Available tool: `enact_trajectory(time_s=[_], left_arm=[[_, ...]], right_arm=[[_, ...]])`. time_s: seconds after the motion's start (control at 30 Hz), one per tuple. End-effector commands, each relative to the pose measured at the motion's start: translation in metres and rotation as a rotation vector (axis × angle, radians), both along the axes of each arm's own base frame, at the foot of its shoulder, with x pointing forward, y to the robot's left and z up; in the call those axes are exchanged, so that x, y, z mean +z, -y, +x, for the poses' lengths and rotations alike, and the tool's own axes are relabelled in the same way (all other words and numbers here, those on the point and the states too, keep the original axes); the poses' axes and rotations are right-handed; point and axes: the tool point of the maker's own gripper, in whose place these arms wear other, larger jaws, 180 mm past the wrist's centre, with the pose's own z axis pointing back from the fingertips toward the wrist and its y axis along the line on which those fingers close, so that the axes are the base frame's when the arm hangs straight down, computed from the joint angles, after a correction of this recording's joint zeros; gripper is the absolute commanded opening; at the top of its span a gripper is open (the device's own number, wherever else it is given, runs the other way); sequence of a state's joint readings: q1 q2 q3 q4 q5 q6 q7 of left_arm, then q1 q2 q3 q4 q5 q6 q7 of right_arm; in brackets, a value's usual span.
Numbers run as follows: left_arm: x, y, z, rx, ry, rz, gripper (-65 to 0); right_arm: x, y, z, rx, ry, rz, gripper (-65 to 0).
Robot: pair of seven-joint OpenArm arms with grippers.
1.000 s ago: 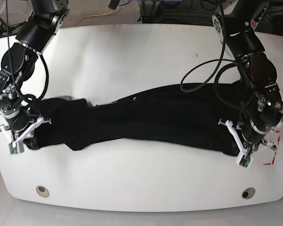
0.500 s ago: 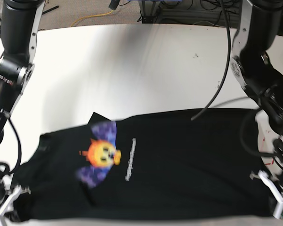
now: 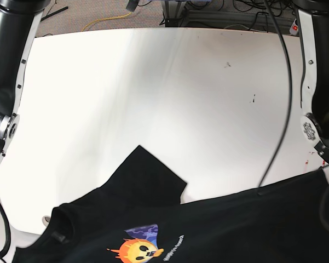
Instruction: Fold the T-shirt properly
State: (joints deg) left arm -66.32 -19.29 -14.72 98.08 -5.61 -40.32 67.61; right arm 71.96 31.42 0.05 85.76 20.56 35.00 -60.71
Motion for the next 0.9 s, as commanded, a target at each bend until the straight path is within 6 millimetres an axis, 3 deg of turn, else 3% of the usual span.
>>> enact_trajectory(time_s=[0.0, 0.23, 0.4, 0.6, 0.87], left_arm=[[-0.009, 0.014, -0.011, -0.015, 0.035, 0.047, -63.9], [-0.079, 0.035, -0.009, -0.048, -0.083, 0.055, -63.9], [-0.117, 0.043, -0.012, -0.056, -0.158, 0.065, -63.9], [-0.171, 0.053, -0.02, -0.089, -0.282, 0.047, -63.9], [-0.26, 0.061, -0.045, -0.128, -0.486, 0.032, -63.9]], right_arm=[[-0.017, 0.012, -0.002, -0.013, -0.017, 0.031, -65.0], [-0.094, 0.032, -0.018, -0.047, -0.119, 0.093, -65.0], [-0.149, 0.039, -0.037, -0.081, -0.197, 0.1, -65.0], [-0.198, 0.039, -0.063, -0.104, -0.269, 0.117, -65.0], [-0.254, 0.049, -0.105, -0.132, -0.371, 0.178, -65.0]])
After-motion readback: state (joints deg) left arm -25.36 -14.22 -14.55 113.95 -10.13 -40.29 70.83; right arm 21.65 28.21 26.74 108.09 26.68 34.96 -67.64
